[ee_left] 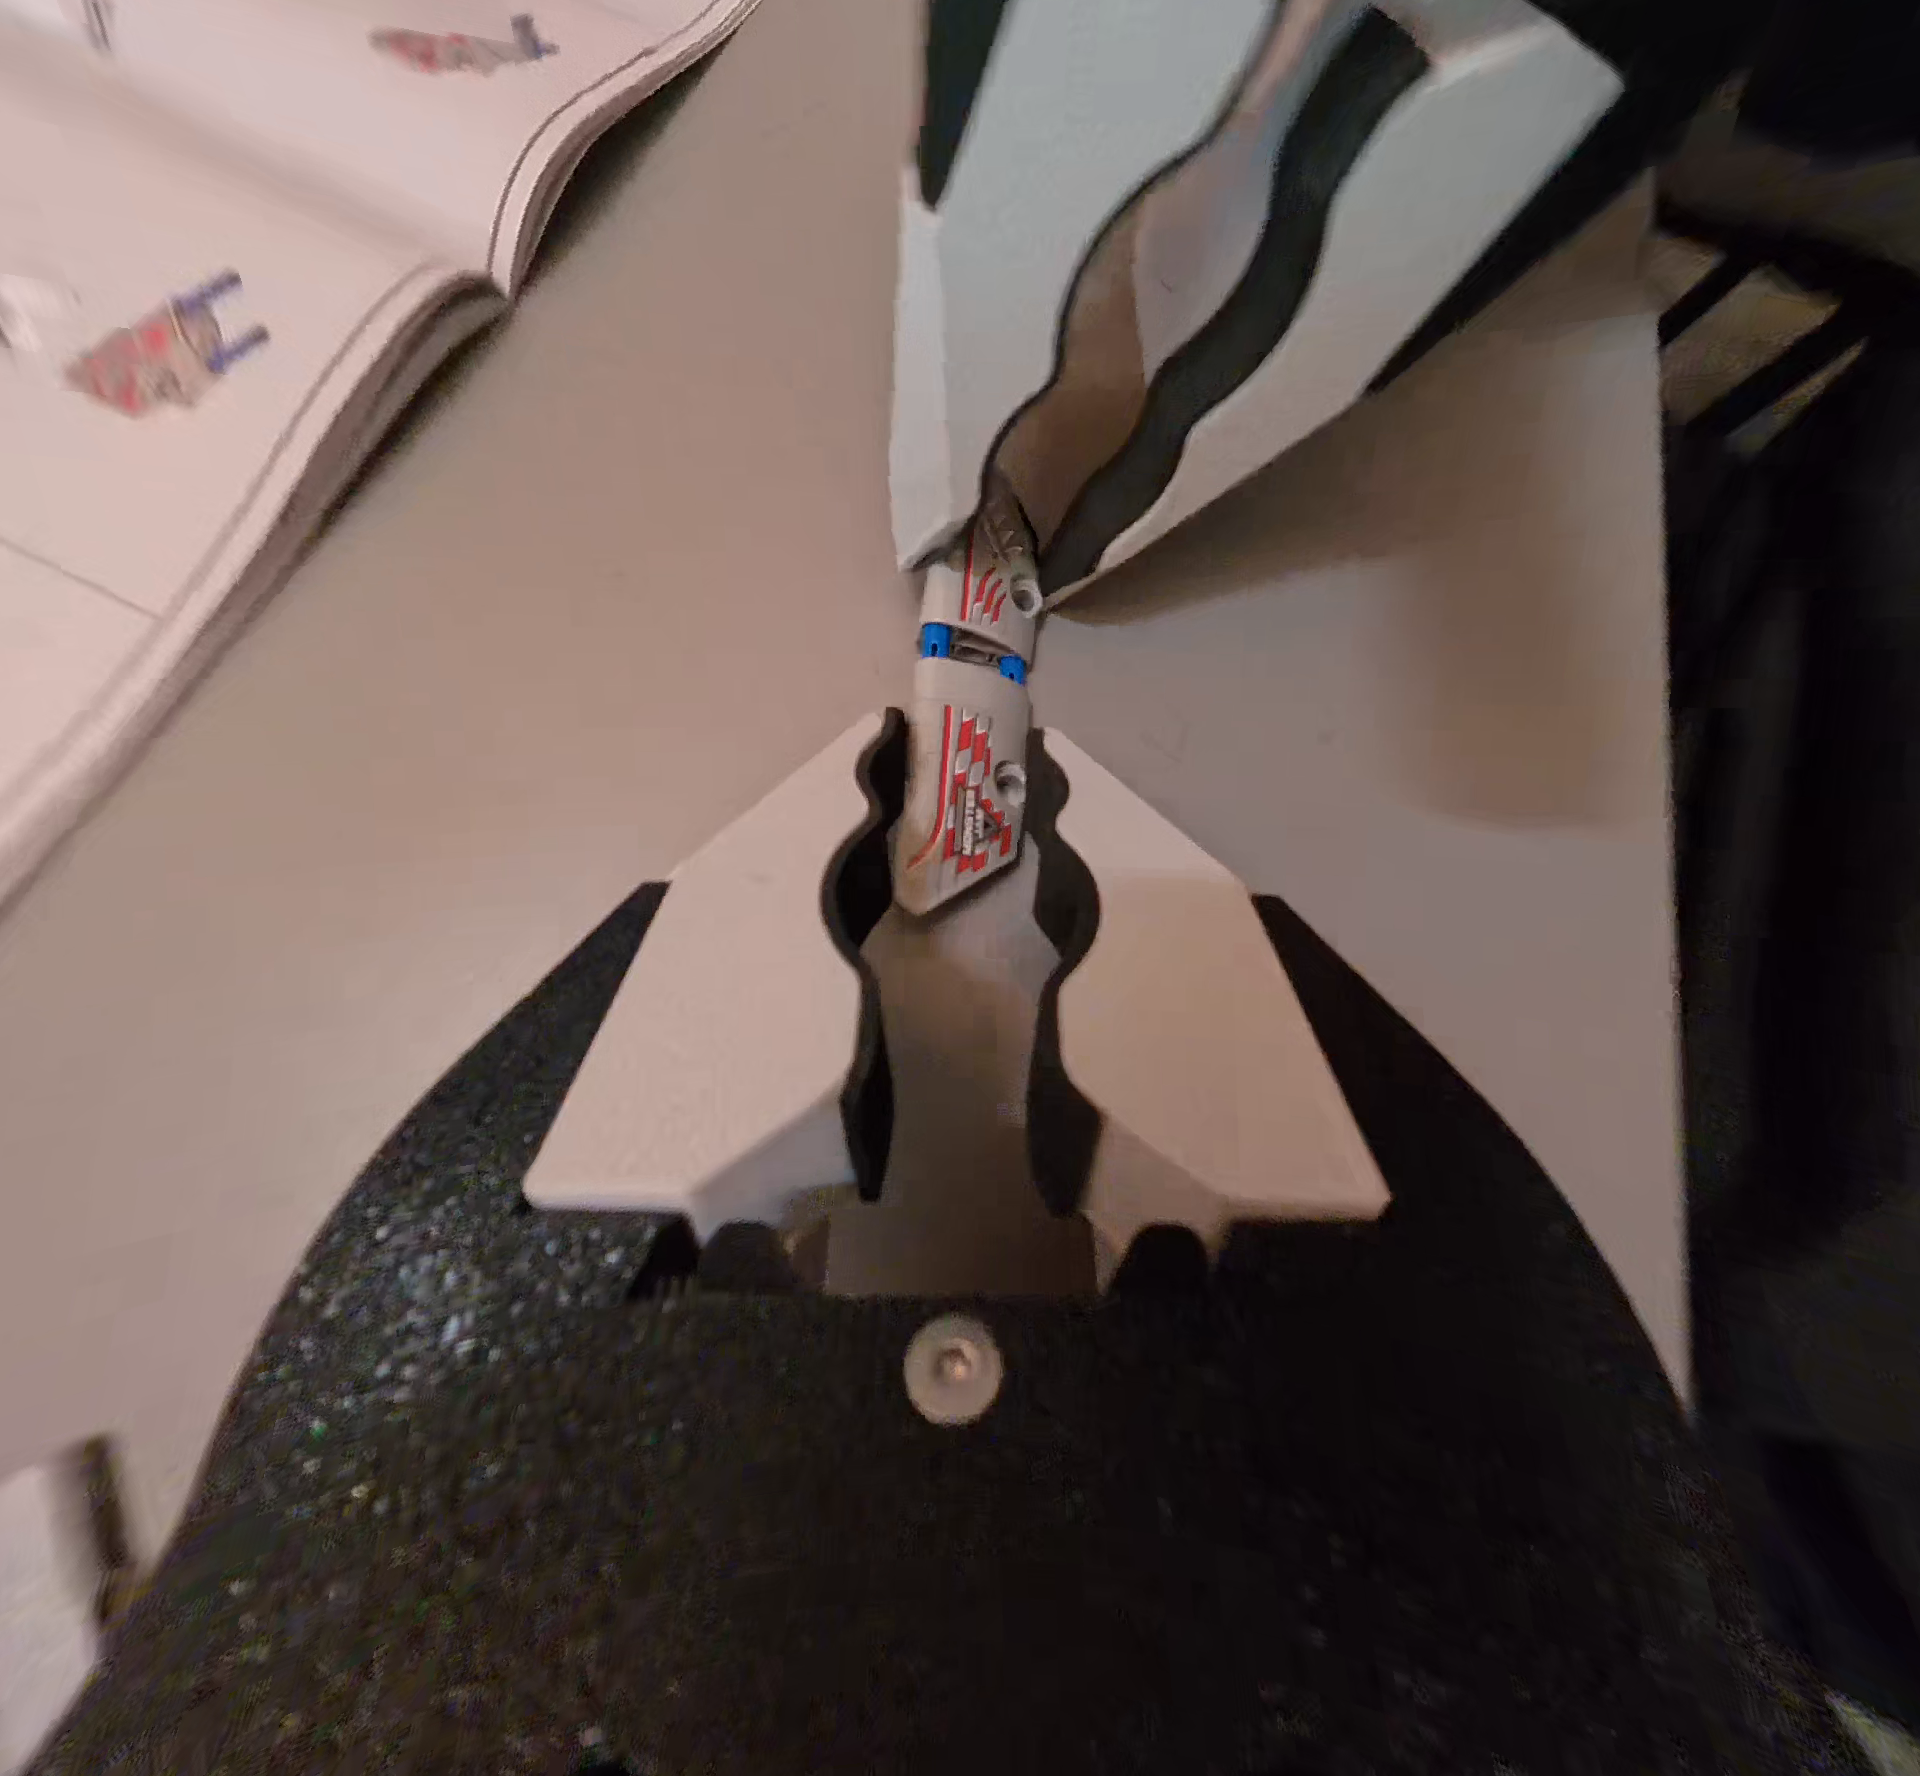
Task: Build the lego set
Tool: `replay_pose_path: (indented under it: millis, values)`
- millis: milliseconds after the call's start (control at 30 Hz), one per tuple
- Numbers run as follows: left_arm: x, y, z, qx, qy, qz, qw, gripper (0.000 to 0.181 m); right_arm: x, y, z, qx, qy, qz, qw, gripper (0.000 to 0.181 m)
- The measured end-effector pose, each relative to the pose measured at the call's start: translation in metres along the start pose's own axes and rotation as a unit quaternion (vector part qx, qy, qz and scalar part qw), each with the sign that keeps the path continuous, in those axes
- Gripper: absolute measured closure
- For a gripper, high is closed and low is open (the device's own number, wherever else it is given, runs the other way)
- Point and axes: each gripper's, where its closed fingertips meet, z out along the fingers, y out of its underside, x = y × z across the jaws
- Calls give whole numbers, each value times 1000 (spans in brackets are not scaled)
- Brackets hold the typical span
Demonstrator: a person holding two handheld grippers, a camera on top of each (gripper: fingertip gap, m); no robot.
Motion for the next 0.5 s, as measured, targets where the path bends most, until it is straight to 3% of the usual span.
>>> replay_pose_path:
  millis: [100, 367, 500]
  values:
    - [-1, -2, -1, 11, 19, -54, 998, 164, 1, -1, 0, -6, 22, -23, 999, 160]
    - [0, -4, -4, 25, 51, -104, 993, 166, 2, -3, 0, -37, 45, -58, 997, 160]
    - [2, -5, -5, 24, 46, -55, 997, 165, 2, -3, 0, -27, 45, -44, 998, 159]
